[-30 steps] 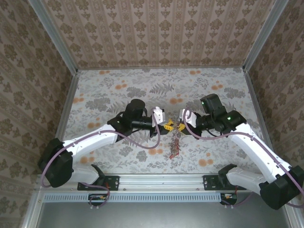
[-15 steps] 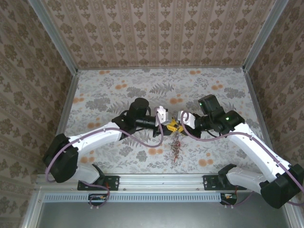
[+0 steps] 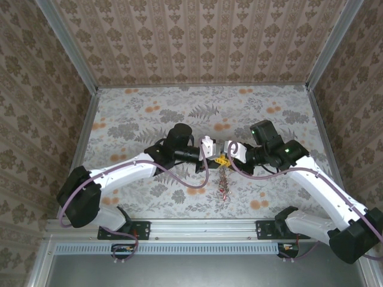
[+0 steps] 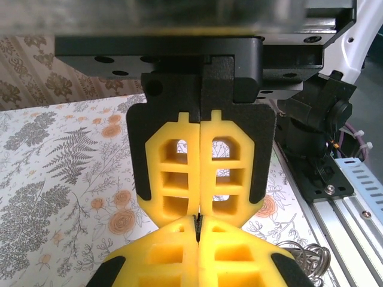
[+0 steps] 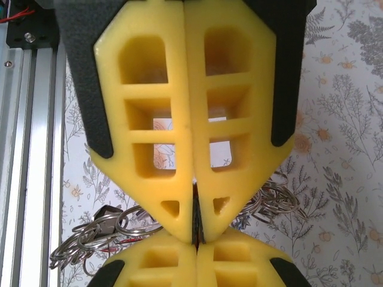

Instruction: Put the keys on the keyring

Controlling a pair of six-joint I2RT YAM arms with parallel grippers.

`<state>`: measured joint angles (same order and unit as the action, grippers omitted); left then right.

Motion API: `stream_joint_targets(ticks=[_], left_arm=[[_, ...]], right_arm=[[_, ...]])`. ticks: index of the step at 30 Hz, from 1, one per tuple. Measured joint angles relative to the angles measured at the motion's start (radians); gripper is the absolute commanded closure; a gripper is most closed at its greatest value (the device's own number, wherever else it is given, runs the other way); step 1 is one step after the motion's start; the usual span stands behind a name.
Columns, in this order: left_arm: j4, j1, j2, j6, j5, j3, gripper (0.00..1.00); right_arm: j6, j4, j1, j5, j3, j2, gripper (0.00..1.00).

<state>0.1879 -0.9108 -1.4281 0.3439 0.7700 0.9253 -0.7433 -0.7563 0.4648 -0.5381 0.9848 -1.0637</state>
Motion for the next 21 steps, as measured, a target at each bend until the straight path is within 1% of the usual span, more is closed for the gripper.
stream_joint_targets(ticks=[2, 5, 13, 15, 16, 21], left_arm=[[0.004, -0.005, 0.011, 0.002, -0.013, -0.001, 0.99], [0.005, -0.007, 0.028, 0.004, -0.026, 0.000, 0.91], [-0.035, -0.007, 0.036, 0.020, -0.031, 0.014, 0.90], [-0.040, -0.007, 0.036, 0.020, -0.031, 0.016, 0.92], [-0.047, -0.007, 0.036, 0.020, -0.031, 0.018, 1.00], [-0.080, -0.007, 0.036, 0.035, -0.029, 0.034, 1.00]], right_arm=[[0.016, 0.016, -0.021, -0.035, -0.016, 0.023, 1.00], [0.032, 0.030, -0.041, -0.074, -0.019, 0.041, 1.00], [0.044, 0.041, -0.046, -0.100, -0.019, 0.042, 1.00], [0.048, 0.041, -0.046, -0.102, -0.019, 0.042, 1.00], [0.048, 0.041, -0.046, -0.102, -0.019, 0.042, 1.00], [0.051, 0.041, -0.048, -0.107, -0.019, 0.042, 0.99]])
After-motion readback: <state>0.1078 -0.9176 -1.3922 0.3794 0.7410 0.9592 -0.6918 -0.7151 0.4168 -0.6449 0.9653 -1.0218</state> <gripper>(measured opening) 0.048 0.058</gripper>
